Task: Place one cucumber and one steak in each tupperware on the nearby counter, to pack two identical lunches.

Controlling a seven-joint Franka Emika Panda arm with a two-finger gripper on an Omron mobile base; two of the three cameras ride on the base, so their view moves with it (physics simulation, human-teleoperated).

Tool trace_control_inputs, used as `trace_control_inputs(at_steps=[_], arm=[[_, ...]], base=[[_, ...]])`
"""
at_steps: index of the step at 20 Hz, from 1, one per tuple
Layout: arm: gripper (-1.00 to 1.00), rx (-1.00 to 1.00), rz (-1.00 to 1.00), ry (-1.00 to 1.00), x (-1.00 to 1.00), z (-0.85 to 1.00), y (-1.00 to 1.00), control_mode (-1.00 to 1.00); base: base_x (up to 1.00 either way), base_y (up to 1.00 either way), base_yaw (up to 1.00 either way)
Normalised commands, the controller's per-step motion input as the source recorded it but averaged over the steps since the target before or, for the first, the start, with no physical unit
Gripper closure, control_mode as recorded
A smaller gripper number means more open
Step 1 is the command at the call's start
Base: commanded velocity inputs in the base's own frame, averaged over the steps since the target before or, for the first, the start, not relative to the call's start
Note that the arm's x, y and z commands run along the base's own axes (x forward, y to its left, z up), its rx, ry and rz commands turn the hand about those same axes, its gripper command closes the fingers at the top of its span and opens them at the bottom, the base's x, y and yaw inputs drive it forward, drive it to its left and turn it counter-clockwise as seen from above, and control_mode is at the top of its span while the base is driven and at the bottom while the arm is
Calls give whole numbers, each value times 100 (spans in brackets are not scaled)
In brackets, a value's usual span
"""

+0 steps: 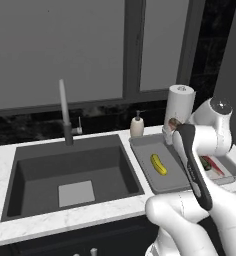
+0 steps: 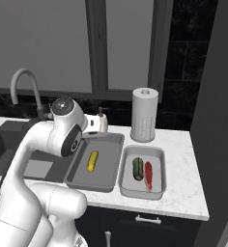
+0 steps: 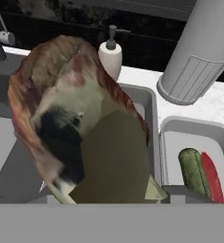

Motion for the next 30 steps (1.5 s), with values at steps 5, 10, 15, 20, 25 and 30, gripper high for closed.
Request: trace_control_inputs(at_steps=[5,10,15,20,25,30], arm=[[100,3,-4,4,0,-63,0,-100],[100,1,-7,2,17,-45,0,-100],[100,0,-6,5,38,-38,-5,-100],[100,0,-1,8,40,-28,-26,-100],[100,0,0,10,46,-28,-14,-100],[100,0,0,11,40,-40,0,-100]], base=[[0,0,0],[0,0,0],[0,0,0],[0,0,0],[0,0,0],[0,0,0]])
